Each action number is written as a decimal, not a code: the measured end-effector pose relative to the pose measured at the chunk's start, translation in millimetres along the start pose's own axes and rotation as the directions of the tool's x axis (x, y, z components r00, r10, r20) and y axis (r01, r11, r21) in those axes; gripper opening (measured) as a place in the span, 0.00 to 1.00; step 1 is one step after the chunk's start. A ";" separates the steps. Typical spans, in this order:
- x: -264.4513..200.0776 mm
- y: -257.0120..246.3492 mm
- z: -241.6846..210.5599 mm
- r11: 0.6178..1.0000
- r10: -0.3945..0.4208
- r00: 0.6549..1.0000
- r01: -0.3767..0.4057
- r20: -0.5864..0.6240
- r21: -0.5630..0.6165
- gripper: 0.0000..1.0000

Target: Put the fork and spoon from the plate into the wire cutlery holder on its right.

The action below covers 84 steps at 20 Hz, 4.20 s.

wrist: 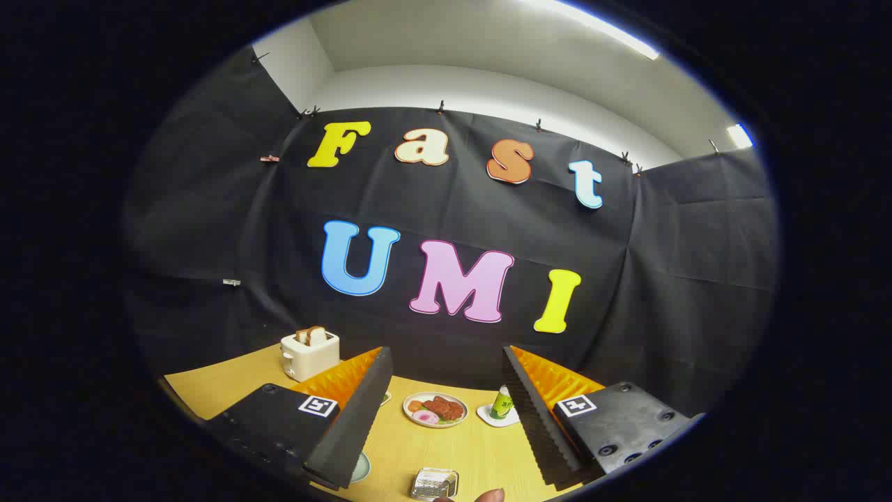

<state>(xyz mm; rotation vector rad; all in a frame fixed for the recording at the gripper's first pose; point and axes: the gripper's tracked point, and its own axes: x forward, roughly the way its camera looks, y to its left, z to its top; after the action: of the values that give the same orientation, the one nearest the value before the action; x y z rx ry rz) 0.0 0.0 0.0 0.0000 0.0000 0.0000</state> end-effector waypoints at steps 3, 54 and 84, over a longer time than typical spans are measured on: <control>3.4 -3.9 -1.7 1.000 -0.005 1.000 0.005 0.001 0.023 0.98; -33.6 211.3 -436.4 0.970 0.207 0.240 -0.180 -0.948 0.166 0.16; -82.8 -25.1 -346.4 0.887 0.103 -0.204 -0.424 -0.973 0.183 0.10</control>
<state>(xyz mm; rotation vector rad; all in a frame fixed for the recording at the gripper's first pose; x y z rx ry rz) -82.8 -25.1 -346.4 -0.2468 1.7153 0.4873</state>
